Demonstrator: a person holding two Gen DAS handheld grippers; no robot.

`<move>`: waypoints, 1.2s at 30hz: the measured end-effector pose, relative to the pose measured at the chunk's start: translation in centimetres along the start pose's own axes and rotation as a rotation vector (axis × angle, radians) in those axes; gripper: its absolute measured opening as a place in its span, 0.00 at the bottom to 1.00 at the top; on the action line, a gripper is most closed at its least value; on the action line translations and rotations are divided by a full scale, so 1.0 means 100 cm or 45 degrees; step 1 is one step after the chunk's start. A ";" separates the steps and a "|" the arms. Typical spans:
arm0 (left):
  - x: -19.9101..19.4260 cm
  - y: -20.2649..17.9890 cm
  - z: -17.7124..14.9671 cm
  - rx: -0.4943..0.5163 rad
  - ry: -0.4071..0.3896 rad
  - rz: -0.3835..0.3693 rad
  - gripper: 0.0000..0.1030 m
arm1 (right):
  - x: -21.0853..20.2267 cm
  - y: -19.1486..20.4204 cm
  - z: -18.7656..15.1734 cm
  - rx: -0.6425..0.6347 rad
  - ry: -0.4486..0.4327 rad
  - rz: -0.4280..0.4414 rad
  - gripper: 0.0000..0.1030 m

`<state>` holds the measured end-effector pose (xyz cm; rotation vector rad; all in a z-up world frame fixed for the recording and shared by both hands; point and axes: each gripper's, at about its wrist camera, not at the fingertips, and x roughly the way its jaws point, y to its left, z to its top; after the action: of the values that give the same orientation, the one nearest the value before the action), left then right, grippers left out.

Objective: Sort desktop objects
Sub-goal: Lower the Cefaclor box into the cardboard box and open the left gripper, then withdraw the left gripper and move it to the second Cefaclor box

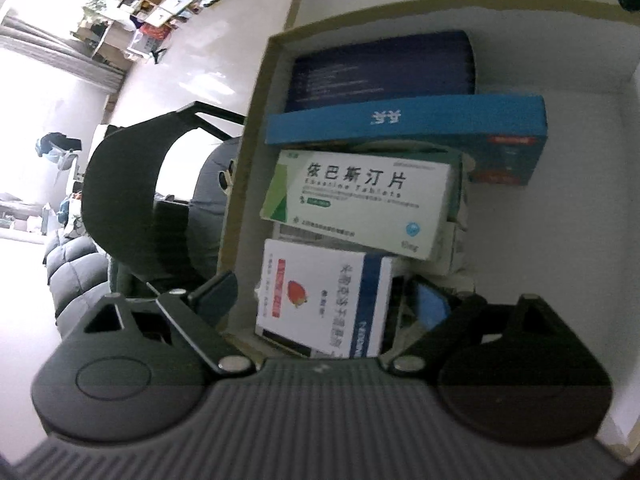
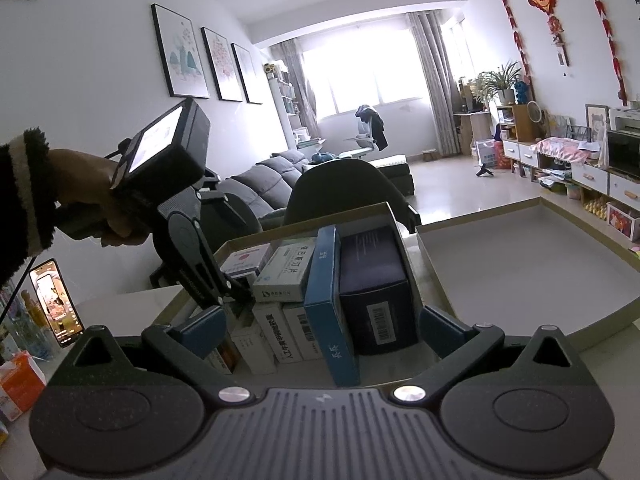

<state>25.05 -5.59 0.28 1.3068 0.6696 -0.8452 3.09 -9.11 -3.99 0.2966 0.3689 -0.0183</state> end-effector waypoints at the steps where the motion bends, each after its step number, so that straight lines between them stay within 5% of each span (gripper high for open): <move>1: -0.002 0.000 -0.001 -0.009 -0.010 0.003 0.92 | 0.000 0.000 0.000 0.000 0.001 0.000 1.00; 18: -0.037 0.005 -0.027 -0.191 -0.200 0.047 0.93 | -0.015 0.024 0.004 -0.056 -0.033 0.028 1.00; 36: -0.056 -0.036 -0.084 -0.848 -0.554 0.241 0.97 | -0.028 0.053 0.004 -0.120 -0.053 0.082 1.00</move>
<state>19.31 3.39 1.65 0.5481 0.4143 -0.6403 1.00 -4.24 -1.12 0.2142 0.3175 0.0556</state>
